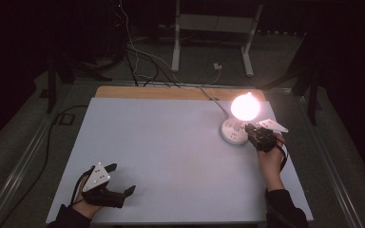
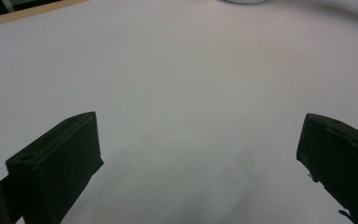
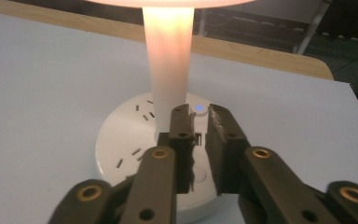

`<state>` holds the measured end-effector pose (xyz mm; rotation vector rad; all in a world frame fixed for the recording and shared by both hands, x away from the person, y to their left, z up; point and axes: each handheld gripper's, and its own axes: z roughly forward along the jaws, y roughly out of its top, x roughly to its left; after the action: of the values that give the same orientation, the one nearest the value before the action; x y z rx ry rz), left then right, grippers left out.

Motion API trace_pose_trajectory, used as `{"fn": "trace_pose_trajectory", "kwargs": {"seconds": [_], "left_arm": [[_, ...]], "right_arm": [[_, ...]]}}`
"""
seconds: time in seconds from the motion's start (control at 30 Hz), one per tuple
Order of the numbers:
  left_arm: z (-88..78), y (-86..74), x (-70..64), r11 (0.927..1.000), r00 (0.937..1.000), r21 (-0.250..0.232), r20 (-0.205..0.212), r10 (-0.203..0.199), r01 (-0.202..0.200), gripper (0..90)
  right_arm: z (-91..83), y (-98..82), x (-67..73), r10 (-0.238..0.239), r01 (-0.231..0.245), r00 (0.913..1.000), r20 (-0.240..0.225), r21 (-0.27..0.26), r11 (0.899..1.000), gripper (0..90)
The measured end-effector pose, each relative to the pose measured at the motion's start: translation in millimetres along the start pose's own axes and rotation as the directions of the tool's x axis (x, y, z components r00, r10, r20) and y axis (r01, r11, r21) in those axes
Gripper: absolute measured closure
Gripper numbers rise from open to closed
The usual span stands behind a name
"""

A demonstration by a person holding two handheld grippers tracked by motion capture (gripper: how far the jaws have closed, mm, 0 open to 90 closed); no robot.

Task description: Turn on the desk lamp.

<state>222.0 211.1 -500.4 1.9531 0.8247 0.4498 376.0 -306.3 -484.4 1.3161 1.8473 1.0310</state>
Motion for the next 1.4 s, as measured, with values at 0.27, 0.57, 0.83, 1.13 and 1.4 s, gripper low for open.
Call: {"fn": "trace_pose_trajectory", "kwargs": {"seconds": [0.27,0.57,0.83,1.13,1.4], "left_arm": [[-0.9,0.1,0.4,1.0000,1.0000,-0.006,-0.005,-0.007,0.007,0.3],[-1.7,0.7,0.0,1.0000,1.0000,-0.010,0.002,-0.001,0.001,0.3],[-1.8,0.6,0.1,0.9999,1.0000,-0.010,0.005,-0.004,0.004,0.3],[-2.2,0.5,-0.4,0.9999,1.0000,-0.011,0.005,-0.003,0.003,0.3],[-2.0,0.2,-0.6,1.0000,1.0000,-0.009,0.006,-0.003,0.003,0.3]], "right_arm": [[-8.0,1.8,6.4,-0.030,0.029,0.9985,-0.046,-0.035,0.999,55.9],[-19.8,1.3,11.1,0.030,-0.028,0.9955,-0.090,0.024,0.999,13.4],[-31.3,-1.7,20.7,0.015,-0.009,0.9853,-0.170,0.036,0.999,0.0],[-48.0,-12.8,30.4,-0.033,0.039,0.9771,-0.210,0.028,0.999,0.0],[-60.1,-28.9,33.9,-0.041,0.053,0.9671,-0.251,0.044,0.998,0.0]]}}
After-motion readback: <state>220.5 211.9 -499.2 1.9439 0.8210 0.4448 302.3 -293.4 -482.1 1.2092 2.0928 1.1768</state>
